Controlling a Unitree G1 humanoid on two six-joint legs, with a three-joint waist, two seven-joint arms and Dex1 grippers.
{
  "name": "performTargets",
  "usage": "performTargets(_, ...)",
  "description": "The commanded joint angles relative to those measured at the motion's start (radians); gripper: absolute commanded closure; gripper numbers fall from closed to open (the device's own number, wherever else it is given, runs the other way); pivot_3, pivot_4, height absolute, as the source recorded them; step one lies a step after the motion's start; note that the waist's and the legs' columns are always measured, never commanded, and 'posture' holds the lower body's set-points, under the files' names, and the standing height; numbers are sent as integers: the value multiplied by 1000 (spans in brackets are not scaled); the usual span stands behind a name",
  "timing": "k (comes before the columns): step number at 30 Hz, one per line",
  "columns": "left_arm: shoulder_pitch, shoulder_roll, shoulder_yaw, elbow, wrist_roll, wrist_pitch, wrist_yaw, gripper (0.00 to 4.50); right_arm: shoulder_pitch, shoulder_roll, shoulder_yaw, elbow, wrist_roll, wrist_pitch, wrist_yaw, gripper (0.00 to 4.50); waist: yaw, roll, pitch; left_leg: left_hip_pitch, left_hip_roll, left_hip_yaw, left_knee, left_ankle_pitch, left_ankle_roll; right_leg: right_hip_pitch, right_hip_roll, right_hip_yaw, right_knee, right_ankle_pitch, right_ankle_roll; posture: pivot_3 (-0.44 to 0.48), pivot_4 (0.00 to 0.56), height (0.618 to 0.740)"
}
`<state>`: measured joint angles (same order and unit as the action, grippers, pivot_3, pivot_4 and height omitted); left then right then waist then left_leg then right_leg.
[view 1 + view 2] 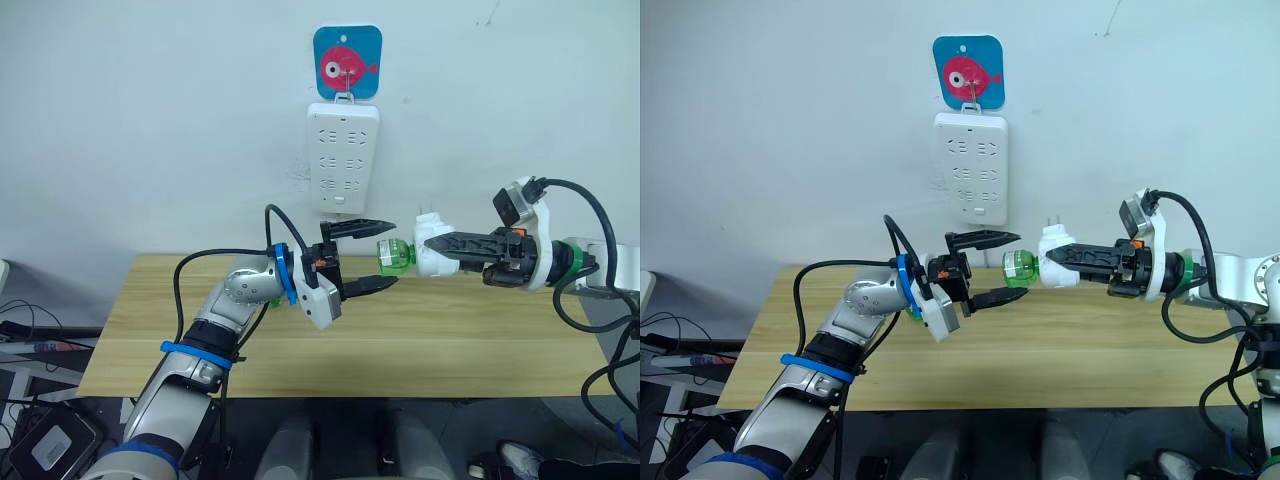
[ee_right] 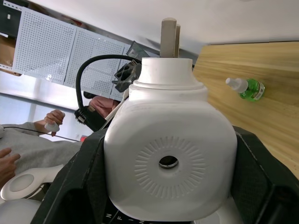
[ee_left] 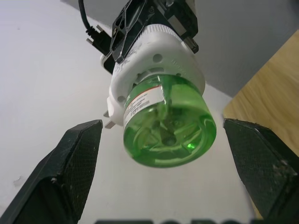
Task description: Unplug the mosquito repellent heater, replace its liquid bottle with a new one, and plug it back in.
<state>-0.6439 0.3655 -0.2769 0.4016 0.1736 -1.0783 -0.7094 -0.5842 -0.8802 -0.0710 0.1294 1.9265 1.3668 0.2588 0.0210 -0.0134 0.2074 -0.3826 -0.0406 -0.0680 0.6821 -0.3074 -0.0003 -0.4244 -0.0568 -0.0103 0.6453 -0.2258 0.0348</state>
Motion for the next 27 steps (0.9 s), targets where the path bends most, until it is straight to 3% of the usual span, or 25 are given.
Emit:
performTargets(1,-27,9,-14,-12,-18,-25,24,625,-4,-4,-13,-32,46,-16,4,1516,0,0,0,0,0,0,0,0,0,0,0,0,0,0,0,-15,199,740)
performTargets(6,-20,23,-37,-21,-37,-13,17,2167,-4,-5,-11,-33,46,-17,11,1516,-1,0,0,0,0,0,0,0,0,0,0,0,0,0,0,-15,201,740)
performTargets(11,-3,31,-88,-65,-184,88,-53,2235,-4,-18,4,-54,40,-2,25,1516,-3,0,0,0,0,-1,0,0,0,0,0,0,0,0,0,-15,204,740)
performTargets(15,44,63,-124,-303,-540,591,-226,2235,2,-32,9,-93,3,19,58,1516,-11,0,0,0,0,-2,0,0,0,0,0,0,0,0,0,-9,211,740)
performTargets(17,51,89,-112,-401,-679,860,-246,2235,1,-37,12,-99,2,17,68,1516,-14,0,0,-1,0,-4,0,0,0,0,1,-1,0,0,0,-9,211,740)
performTargets(22,14,170,2,-500,-1352,1758,-107,2235,-7,-39,20,-143,-36,9,83,1516,-29,0,1,0,0,-6,0,0,0,1,2,-1,0,0,0,-5,212,740)
performTargets(25,1,184,74,-435,-1663,2051,-45,2235,-8,-42,27,-160,-16,2,79,1516,-41,0,1,0,0,-7,0,0,0,1,3,-3,1,-1,1,-4,209,740)
performTargets(27,16,182,101,-402,-1709,2144,-16,2235,-10,-46,32,-167,-5,-6,75,1516,-49,0,1,0,0,-7,0,0,0,1,4,-3,2,-1,1,-10,210,740)
